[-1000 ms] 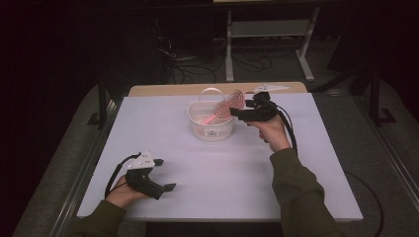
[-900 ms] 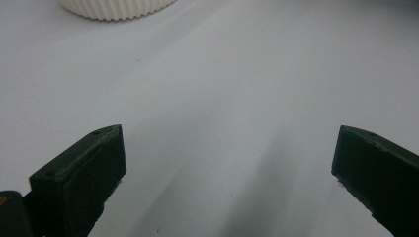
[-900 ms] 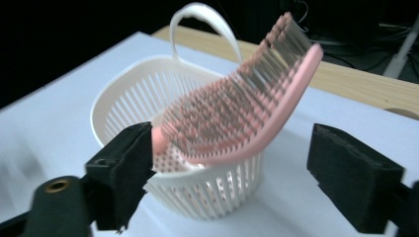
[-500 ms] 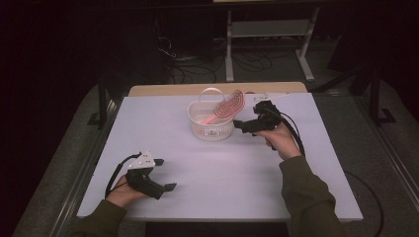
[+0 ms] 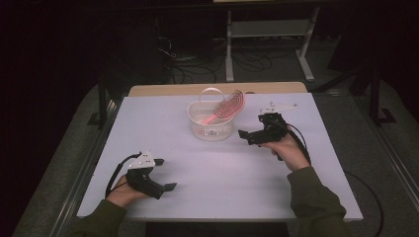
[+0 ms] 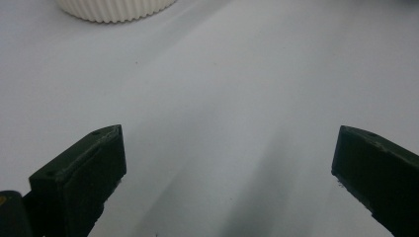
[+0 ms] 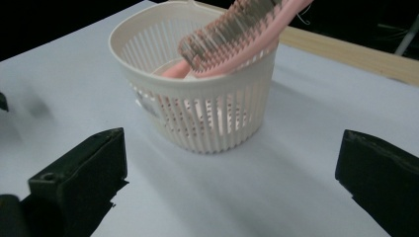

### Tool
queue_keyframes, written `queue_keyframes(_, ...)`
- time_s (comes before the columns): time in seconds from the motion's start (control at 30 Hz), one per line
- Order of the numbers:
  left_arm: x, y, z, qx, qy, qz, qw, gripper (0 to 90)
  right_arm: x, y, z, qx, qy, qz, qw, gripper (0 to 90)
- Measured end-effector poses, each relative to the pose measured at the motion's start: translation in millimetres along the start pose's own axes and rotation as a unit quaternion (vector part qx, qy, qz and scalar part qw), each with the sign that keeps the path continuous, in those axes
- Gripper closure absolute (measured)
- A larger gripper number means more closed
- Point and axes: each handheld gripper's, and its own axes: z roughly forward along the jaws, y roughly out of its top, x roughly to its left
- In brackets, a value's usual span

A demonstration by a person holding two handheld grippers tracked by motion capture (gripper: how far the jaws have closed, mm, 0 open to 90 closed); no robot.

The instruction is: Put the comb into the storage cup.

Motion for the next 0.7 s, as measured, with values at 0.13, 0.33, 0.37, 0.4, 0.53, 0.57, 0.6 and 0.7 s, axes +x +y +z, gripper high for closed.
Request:
queue_keyframes(0.13, -0.2, 0.3, -0.5, -0.002, -0.001, -0.001, 1.0, 0.1, 1.4, -10.9, -4.4, 0.008, 0.0, 0.001, 1.0, 0.0)
queue_keyframes(0.33, -0.3, 0.3, -0.4, -0.002, -0.001, 0.001, 1.0, 0.1, 5.6, -23.3, -12.0, 0.011, 0.002, -0.001, 0.9999, 0.0)
queue_keyframes(0.37, -0.4, 0.4, -0.4, -0.003, -0.001, 0.001, 1.0, 0.1, 6.0, -25.5, -12.9, 0.012, 0.002, -0.001, 0.9999, 0.0)
queue_keyframes(0.4, -0.3, 0.4, -0.3, -0.003, -0.001, 0.0, 1.0, 0.1, 6.8, -27.7, -13.9, 0.015, 0.0, -0.002, 0.9999, 0.0)
queue_keyframes(0.53, -0.1, 0.8, 0.1, -0.002, -0.002, 0.002, 1.0, 0.1, 10.4, -37.3, -16.9, 0.02, -0.001, -0.008, 0.9998, 0.0)
queue_keyframes(0.57, -0.3, 0.8, 0.1, -0.002, -0.002, 0.002, 1.0, 0.0, 11.3, -39.1, -17.8, 0.022, 0.001, -0.008, 0.9997, 0.0)
queue_keyframes(0.6, -0.5, 0.9, 0.3, -0.002, -0.002, 0.002, 1.0, 0.0, 12.1, -40.8, -18.8, 0.022, 0.002, -0.01, 0.9997, 0.0)
queue_keyframes(0.7, -0.5, 0.9, 0.2, -0.002, -0.002, 0.003, 1.0, 0.1, 14.5, -45.5, -22.3, 0.021, 0.001, -0.012, 0.9997, 0.0)
